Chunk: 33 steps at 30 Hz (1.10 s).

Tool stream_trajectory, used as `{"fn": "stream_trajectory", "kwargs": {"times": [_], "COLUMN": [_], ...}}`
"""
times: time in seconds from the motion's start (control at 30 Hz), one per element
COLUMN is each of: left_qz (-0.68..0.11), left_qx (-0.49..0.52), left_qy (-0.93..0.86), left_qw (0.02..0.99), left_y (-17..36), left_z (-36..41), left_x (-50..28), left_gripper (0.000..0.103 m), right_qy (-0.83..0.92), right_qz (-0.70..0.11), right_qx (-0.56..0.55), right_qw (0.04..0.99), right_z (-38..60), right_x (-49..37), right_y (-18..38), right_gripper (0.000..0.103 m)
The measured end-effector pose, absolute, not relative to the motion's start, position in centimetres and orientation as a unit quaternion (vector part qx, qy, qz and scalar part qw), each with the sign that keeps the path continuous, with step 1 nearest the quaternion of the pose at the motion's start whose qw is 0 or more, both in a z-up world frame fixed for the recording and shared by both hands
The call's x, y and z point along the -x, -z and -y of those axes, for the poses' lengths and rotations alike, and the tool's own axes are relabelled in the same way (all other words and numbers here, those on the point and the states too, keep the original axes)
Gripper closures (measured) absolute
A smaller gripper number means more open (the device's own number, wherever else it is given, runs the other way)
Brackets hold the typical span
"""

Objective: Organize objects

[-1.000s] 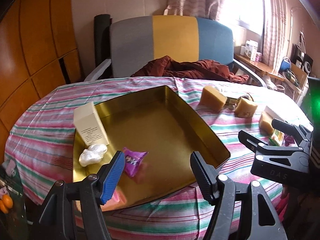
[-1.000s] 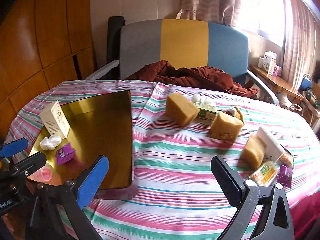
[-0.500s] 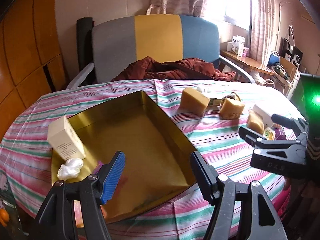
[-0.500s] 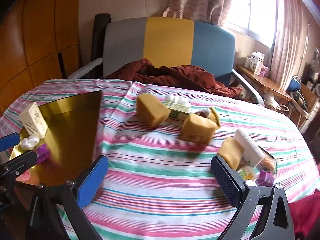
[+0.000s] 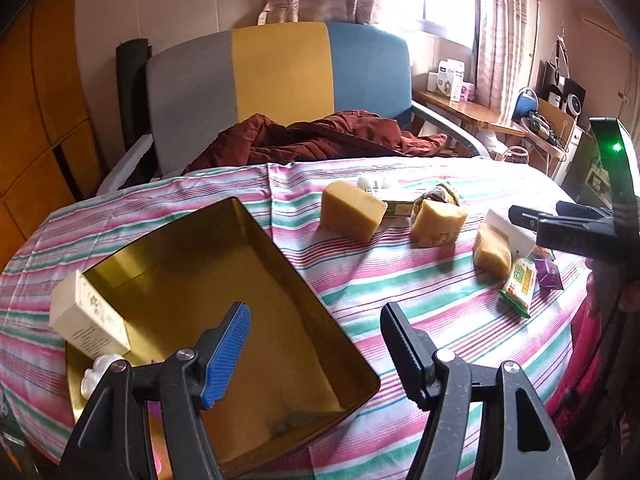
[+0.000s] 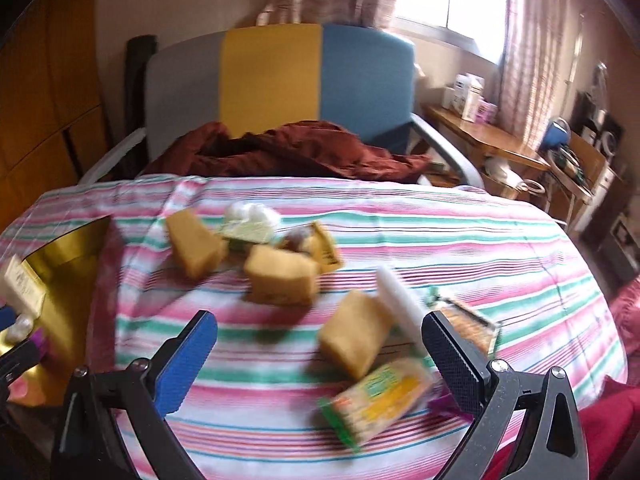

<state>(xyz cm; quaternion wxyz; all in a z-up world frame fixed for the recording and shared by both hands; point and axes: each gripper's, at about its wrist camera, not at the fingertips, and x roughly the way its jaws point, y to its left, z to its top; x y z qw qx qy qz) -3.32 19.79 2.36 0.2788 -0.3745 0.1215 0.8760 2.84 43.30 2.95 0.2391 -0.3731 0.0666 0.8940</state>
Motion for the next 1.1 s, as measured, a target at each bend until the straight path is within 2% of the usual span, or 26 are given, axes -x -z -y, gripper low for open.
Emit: {"fn": "stream_trajectory", "kwargs": {"times": [0.17, 0.4, 0.7, 0.77, 0.83, 1.1], "left_qz": [-0.102, -0.093, -0.040, -0.024, -0.004, 0.035], "left_qx": [0.396, 0.421, 0.488, 0.503, 0.525, 0.559], "left_qy": [-0.864, -0.847, -0.819, -0.816, -0.806, -0.793], "left_qw": [0.295, 0.310, 0.299, 0.283, 0.275, 0.238], "left_y": [-2.4, -2.1, -0.1, 0.7, 1.6, 4.6], "left_z": [-21.5, -25.4, -30.6, -31.5, -32.5, -34.8], "left_x": [4.9, 7.6, 13.8, 15.5, 17.0, 20.3], "left_gripper": [0.034, 0.034, 0.034, 0.033, 0.026, 0.022], "right_qy": [-0.891, -0.882, -0.892, -0.894, -0.894, -0.895], "right_qz": [-0.077, -0.143, -0.133, -0.134, -0.135, -0.141], "right_qx": [0.374, 0.383, 0.372, 0.371, 0.372, 0.375], "right_qw": [0.244, 0.234, 0.221, 0.214, 0.210, 0.198], "right_z": [-46.4, -48.8, -48.1, -48.0, -48.0, -48.0], "right_x": [-2.7, -2.8, -2.9, -2.8, -2.8, -2.6], "right_y": [-1.9, 0.0, -0.6, -0.7, -0.7, -0.6], "right_gripper": [0.000, 0.000, 0.000, 0.000, 0.000, 0.000]}}
